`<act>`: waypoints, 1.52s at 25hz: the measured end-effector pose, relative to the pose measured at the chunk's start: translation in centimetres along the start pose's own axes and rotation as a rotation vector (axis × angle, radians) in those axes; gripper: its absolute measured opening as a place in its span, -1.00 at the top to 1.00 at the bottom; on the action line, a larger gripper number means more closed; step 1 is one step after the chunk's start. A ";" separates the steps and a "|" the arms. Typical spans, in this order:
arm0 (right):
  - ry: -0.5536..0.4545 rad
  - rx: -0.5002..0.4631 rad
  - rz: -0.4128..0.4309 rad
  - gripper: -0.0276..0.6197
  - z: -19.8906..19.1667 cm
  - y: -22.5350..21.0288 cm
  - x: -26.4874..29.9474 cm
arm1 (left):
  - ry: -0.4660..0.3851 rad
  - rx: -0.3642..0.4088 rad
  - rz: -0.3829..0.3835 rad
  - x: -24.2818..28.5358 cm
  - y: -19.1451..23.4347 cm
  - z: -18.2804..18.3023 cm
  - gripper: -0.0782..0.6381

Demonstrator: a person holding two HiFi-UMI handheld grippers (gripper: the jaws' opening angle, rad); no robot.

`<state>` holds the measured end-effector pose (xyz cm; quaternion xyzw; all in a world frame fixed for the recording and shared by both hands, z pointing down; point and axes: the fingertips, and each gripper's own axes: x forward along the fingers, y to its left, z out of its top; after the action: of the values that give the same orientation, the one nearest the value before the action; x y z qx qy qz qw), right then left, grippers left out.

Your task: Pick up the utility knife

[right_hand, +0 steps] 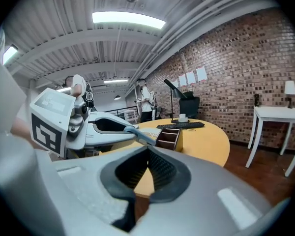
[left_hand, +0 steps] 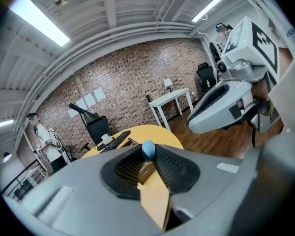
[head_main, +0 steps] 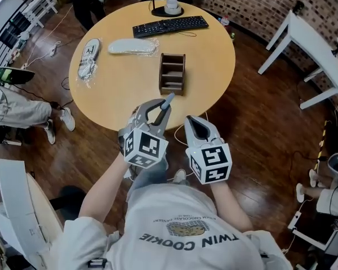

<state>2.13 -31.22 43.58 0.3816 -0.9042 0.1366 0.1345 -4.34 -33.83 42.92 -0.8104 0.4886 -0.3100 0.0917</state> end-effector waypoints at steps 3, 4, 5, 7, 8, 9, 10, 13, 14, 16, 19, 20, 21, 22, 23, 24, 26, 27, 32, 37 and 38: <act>-0.002 -0.007 0.013 0.91 0.1 0.9 -0.9 | -0.014 -0.070 0.018 -1.7 -0.3 0.5 0.58; -0.003 -0.009 0.018 0.91 0.2 1.3 -1.0 | -0.020 -0.094 0.022 -2.2 -0.3 0.5 0.58; -0.004 -0.010 0.021 0.91 0.2 1.6 -1.1 | -0.025 -0.120 0.027 -2.7 -0.2 0.6 0.58; -0.007 -0.011 0.026 0.91 0.3 2.2 -1.2 | -0.037 -0.173 0.036 -3.7 -0.2 0.5 0.58; -0.008 -0.011 0.028 0.91 0.2 2.6 -1.4 | -0.045 -0.197 0.039 -4.2 -0.3 0.6 0.58; -0.008 -0.010 0.030 0.91 0.1 2.9 -1.6 | -0.055 -0.217 0.041 -4.7 -0.4 0.6 0.58; -0.009 -0.011 0.032 0.91 0.0 3.3 -1.8 | -0.065 -0.233 0.044 -5.2 -0.6 0.7 0.58; -0.014 -0.015 0.033 0.91 0.0 4.5 -2.3 | -0.079 -0.279 0.058 -6.7 -0.9 0.6 0.58; -0.017 -0.016 0.032 0.91 -0.1 4.9 -2.5 | -0.082 -0.297 0.063 -7.2 -0.9 0.4 0.58; -0.021 -0.019 0.027 0.91 -0.2 5.8 -2.8 | -0.091 -0.333 0.069 -8.2 -1.1 0.0 0.58; -0.032 -0.021 0.014 0.91 -0.2 7.3 -3.3 | -0.118 -0.368 0.075 -10.2 -1.4 -0.3 0.58; -0.036 -0.021 0.009 0.91 -0.2 7.9 -3.5 | -0.128 -0.378 0.079 -10.9 -1.4 -0.4 0.58; -0.040 -0.019 0.005 0.91 -0.2 8.5 -3.8 | -0.136 -0.391 0.083 -11.7 -1.5 -0.5 0.58; -0.042 -0.019 0.001 0.91 -0.3 9.2 -4.0 | -0.143 -0.406 0.085 -12.5 -1.7 -0.7 0.58; -0.045 -0.019 -0.001 0.91 -0.4 9.9 -4.3 | -0.149 -0.421 0.085 -13.3 -1.9 -0.9 0.58; -0.049 -0.021 -0.004 0.91 -0.5 10.8 -4.6 | -0.154 -0.433 0.083 -14.1 -2.0 -1.1 0.58; -0.058 -0.024 -0.009 0.91 -0.6 12.3 -5.2 | -0.165 -0.446 0.080 -15.7 -2.4 -1.5 0.58; -0.062 -0.025 -0.014 0.91 -0.7 13.0 -5.5 | -0.170 -0.450 0.079 -16.5 -2.6 -1.7 0.58; -0.081 -0.021 -0.035 0.91 -1.2 16.2 -7.2 | -0.196 -0.468 0.071 -19.8 -3.3 -2.5 0.58; -0.100 -0.032 -0.069 0.91 -2.1 18.5 -8.9 | -0.226 -0.473 0.060 -22.3 -4.7 -3.2 0.58; -0.104 -0.032 -0.074 0.91 -2.2 18.8 -9.3 | -0.230 -0.474 0.057 -22.8 -5.0 -3.3 0.58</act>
<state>-5.04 -11.77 39.66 0.4191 -0.8974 0.0969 0.0986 -10.16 -11.49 38.36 -0.8250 0.5567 -0.0900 -0.0369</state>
